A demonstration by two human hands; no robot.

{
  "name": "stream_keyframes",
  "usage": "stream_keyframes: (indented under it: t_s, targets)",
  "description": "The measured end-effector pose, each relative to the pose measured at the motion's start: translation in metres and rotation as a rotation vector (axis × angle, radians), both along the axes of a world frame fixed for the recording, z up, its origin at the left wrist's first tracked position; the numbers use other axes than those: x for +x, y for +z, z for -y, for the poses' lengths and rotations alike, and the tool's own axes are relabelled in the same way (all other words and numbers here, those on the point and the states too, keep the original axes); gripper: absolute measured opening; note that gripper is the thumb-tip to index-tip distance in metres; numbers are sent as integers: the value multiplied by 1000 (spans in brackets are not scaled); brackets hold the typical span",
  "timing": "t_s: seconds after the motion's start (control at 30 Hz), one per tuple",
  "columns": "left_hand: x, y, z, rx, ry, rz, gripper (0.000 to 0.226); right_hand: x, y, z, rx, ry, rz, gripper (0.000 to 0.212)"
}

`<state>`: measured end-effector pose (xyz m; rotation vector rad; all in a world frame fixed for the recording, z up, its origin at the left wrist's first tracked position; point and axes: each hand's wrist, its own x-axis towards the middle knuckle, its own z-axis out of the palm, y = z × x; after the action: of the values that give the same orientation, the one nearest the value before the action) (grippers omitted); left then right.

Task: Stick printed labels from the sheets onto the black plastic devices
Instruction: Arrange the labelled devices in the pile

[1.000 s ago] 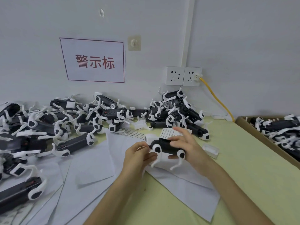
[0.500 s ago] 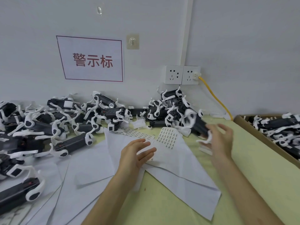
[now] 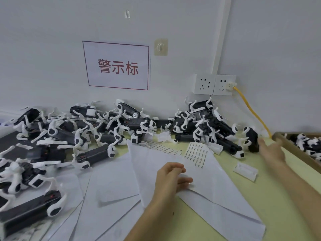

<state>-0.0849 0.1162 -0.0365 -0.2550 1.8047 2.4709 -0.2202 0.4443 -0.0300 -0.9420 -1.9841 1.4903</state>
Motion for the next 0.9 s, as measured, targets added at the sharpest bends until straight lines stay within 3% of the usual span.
stream_keyframes:
  t_s: [0.07,0.1,0.2,0.3,0.4,0.5,0.6,0.8,0.9]
  targets:
    - [-2,0,1,6,-1,1,20,-4,9,3,154,14,118,67]
    - [-4,0,1,4,1,3,21,-5,13,7,241,-44,61,66]
    - [-5,0,-2,-33,12,-17,22,-7,23,49,463,-36,-426,54]
    - [-3,-2,-7,-134,37,-56,27,-21,36,126,485,327,-623,50]
    - [-3,-4,-10,-187,61,-51,33,-49,41,208,229,792,-385,74]
    - [-10,-3,-6,-34,110,26,39,-78,37,278,124,1070,-101,94]
    - [-20,-5,4,144,174,110,40,-92,31,331,173,1081,-51,75]
    - [-38,-4,11,323,248,328,39,-72,12,396,195,1256,-161,92]
    - [-40,-3,11,334,237,389,40,-67,11,400,320,1157,-243,88]
